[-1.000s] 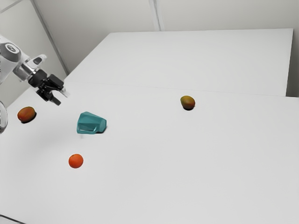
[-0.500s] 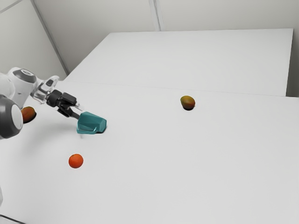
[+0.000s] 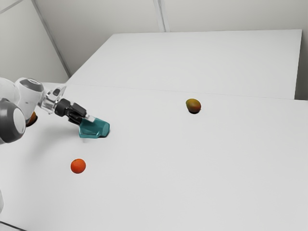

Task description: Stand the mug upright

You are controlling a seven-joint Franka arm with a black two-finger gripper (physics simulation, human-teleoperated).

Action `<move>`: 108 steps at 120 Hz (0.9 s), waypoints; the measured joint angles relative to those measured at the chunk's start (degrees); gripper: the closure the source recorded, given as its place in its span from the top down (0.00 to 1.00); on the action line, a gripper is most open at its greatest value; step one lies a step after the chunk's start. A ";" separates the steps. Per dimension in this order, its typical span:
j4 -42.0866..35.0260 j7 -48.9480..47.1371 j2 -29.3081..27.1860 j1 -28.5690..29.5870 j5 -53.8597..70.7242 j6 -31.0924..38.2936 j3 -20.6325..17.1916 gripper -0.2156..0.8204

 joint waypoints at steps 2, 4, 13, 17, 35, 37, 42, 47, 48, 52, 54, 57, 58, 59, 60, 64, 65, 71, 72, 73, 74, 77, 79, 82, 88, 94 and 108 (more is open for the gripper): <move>0.08 0.05 -0.03 0.00 -0.02 0.00 -0.01 0.39; 0.16 0.11 -0.07 0.00 -0.04 0.00 0.00 0.36; 0.31 0.37 -0.34 -0.05 -0.09 -0.01 -0.06 0.24; 0.27 0.48 -0.47 -0.08 -0.10 -0.03 -0.07 0.20; -0.65 0.91 -1.60 -0.80 -0.13 -0.20 -0.25 0.11; -0.89 0.95 -1.75 -0.87 -0.13 -0.21 -0.25 0.10; -1.41 1.03 -2.13 -0.97 -0.12 -0.23 -0.26 0.09; -2.35 1.11 -2.85 -1.02 -0.12 -0.24 -0.26 0.08; -2.55 1.12 -3.05 -1.02 -0.11 -0.25 -0.26 0.08; -3.42 1.17 -4.00 -1.04 -0.10 -0.24 -0.27 0.07; -3.91 1.20 -4.66 -1.05 -0.09 -0.23 -0.27 0.07; -4.60 1.23 -5.62 -1.05 -0.07 -0.22 -0.26 0.06; -4.86 1.24 -6.00 -1.06 -0.06 -0.22 -0.26 0.06; -5.12 1.25 -6.39 -1.08 -0.04 -0.22 -0.26 0.06; -5.39 1.26 -6.78 -1.11 -0.03 -0.21 -0.26 0.06; -6.40 1.28 -8.32 -1.25 0.03 -0.19 -0.26 0.06; -6.66 1.28 -8.69 -1.29 0.05 -0.19 -0.26 0.06; -8.13 1.20 -10.87 -1.81 0.26 -0.16 -0.26 0.05; -8.36 1.17 -11.24 -1.94 0.31 -0.15 -0.24 0.05; -8.56 1.13 -11.64 -2.12 0.38 -0.15 -0.23 0.05; -8.73 1.09 -11.98 -2.30 0.44 -0.14 -0.22 0.05; -9.08 0.93 -12.88 -2.79 0.79 -0.12 -0.20 0.05; -9.24 0.76 -13.46 -3.17 1.17 -0.10 -0.17 0.05; -9.41 0.41 -14.54 -3.74 2.15 -0.04 -0.15 0.05; -9.57 -0.62 -16.80 -5.13 5.28 0.19 -0.14 0.05; -9.61 -1.78 -18.21 -6.26 8.95 0.59 -0.15 0.05; -9.52 -5.05 -21.14 -8.86 19.11 2.66 -1.20 0.05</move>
